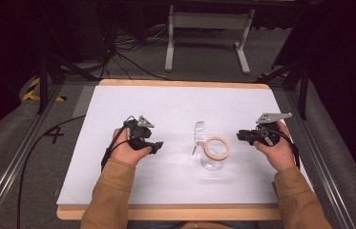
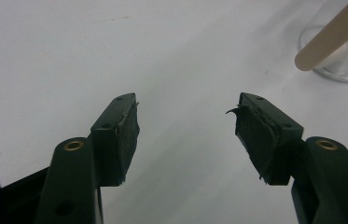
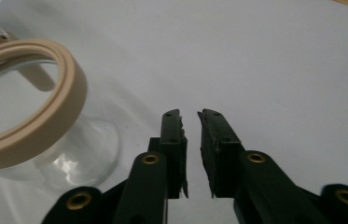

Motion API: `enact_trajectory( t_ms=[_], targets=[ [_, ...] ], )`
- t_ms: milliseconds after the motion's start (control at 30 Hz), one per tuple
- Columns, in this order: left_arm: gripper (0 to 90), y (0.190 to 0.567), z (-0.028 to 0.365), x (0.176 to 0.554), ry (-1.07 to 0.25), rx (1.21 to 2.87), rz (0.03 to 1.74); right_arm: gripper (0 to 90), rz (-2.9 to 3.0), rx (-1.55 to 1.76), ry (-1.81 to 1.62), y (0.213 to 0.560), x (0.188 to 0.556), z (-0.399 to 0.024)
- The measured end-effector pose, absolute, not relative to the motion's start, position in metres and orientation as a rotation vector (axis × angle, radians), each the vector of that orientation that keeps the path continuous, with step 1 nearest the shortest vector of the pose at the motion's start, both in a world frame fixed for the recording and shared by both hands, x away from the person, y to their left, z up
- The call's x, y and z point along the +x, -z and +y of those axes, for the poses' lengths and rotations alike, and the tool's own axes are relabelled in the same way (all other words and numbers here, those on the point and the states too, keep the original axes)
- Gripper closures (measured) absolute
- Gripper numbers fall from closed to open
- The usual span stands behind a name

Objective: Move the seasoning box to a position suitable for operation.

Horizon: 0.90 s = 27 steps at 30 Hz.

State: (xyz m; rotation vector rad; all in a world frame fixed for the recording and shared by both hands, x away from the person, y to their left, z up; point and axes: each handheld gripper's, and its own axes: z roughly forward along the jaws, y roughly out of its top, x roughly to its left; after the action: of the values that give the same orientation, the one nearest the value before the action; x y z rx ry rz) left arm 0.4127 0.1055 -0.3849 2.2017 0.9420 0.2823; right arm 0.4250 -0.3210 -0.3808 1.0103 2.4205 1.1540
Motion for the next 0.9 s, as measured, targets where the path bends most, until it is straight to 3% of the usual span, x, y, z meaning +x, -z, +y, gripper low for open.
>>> enact_trajectory(
  t_ms=[133, 900],
  targets=[
    [37.0, 0.381, 0.106, 0.41, -0.278, 2.192, 0.944, 90.0, 2.473, 0.985, -1.228, 0.381, 0.425, -0.324],
    [32.7, 0.365, 0.098, 0.397, -0.283, 2.195, 0.876, 90.0, 2.648, 0.861, -1.228, 0.403, 0.428, -0.299]
  ],
)
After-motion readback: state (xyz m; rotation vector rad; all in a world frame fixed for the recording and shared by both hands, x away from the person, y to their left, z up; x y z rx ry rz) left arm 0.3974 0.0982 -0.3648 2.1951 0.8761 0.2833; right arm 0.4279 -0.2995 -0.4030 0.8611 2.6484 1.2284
